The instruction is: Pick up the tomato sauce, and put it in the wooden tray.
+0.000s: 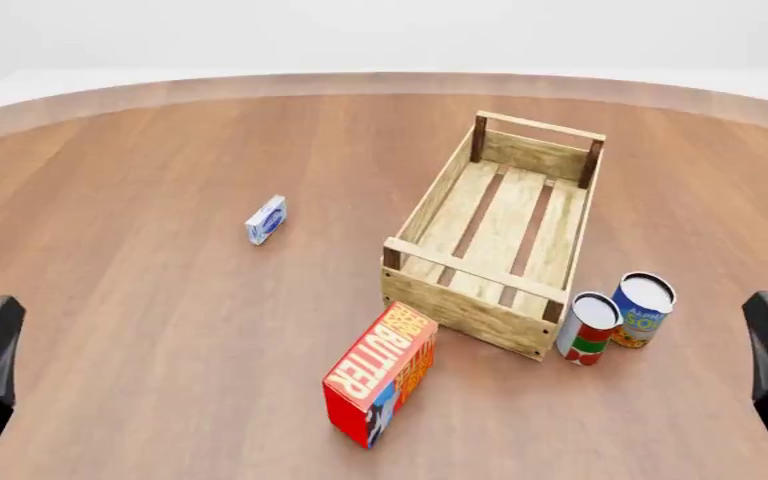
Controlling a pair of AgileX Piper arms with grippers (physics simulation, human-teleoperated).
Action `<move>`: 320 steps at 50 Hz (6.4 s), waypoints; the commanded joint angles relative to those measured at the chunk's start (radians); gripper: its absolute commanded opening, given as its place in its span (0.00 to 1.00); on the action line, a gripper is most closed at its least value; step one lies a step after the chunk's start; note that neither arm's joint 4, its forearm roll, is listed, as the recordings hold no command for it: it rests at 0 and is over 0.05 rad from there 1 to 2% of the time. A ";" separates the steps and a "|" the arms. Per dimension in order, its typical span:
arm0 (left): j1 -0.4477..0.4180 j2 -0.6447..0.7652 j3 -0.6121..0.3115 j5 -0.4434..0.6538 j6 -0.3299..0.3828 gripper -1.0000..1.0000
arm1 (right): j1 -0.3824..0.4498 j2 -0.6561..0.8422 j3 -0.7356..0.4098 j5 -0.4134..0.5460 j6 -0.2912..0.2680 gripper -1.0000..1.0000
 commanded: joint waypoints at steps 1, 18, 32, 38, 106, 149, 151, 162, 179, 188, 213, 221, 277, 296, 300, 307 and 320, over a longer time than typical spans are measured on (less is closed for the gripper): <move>0.000 0.000 0.000 0.000 0.000 1.00 | 0.008 -0.026 -0.002 0.029 0.004 1.00; 0.000 0.000 0.000 0.000 0.000 1.00 | 0.026 -0.029 -0.007 0.063 0.009 1.00; 0.000 0.000 0.000 0.000 0.000 1.00 | 0.043 0.009 -0.011 0.096 0.010 1.00; 0.000 0.000 0.000 0.000 0.000 1.00 | 0.058 0.057 -0.022 0.088 0.003 1.00; 0.000 0.000 0.000 0.000 0.000 1.00 | 0.155 0.638 -0.076 -0.192 0.001 1.00; 0.000 0.000 0.000 0.000 0.000 1.00 | 0.151 0.861 -0.092 -0.335 0.014 1.00; 0.000 0.000 0.000 0.000 0.000 1.00 | 0.153 0.880 -0.094 -0.347 0.014 1.00; 0.000 0.000 0.000 0.000 0.000 1.00 | 0.159 0.968 -0.103 -0.417 0.008 1.00; 0.000 0.000 0.000 0.000 0.000 1.00 | 0.168 1.082 -0.090 -0.522 0.022 1.00; 0.000 0.000 0.000 0.000 0.000 1.00 | 0.171 1.134 -0.078 -0.580 0.028 1.00; 0.000 0.000 0.000 0.000 0.000 1.00 | 0.178 1.292 -0.072 -0.719 0.039 1.00; 0.000 0.000 0.000 0.000 0.000 1.00 | 0.183 1.316 -0.077 -0.732 0.041 1.00; 0.000 0.000 0.000 0.000 0.000 1.00 | 0.192 1.488 -0.108 -0.807 0.021 1.00; 0.000 0.000 0.000 0.000 0.000 1.00 | 0.197 1.517 -0.113 -0.820 0.023 0.00; 0.000 0.000 0.000 0.000 0.000 1.00 | 0.198 1.524 -0.110 -0.827 0.023 0.00; 0.000 0.000 0.000 0.000 0.000 1.00 | 0.197 1.508 -0.112 -0.811 0.022 0.00; 0.000 0.000 0.000 0.000 0.000 1.00 | 0.198 1.490 -0.115 -0.790 0.020 0.00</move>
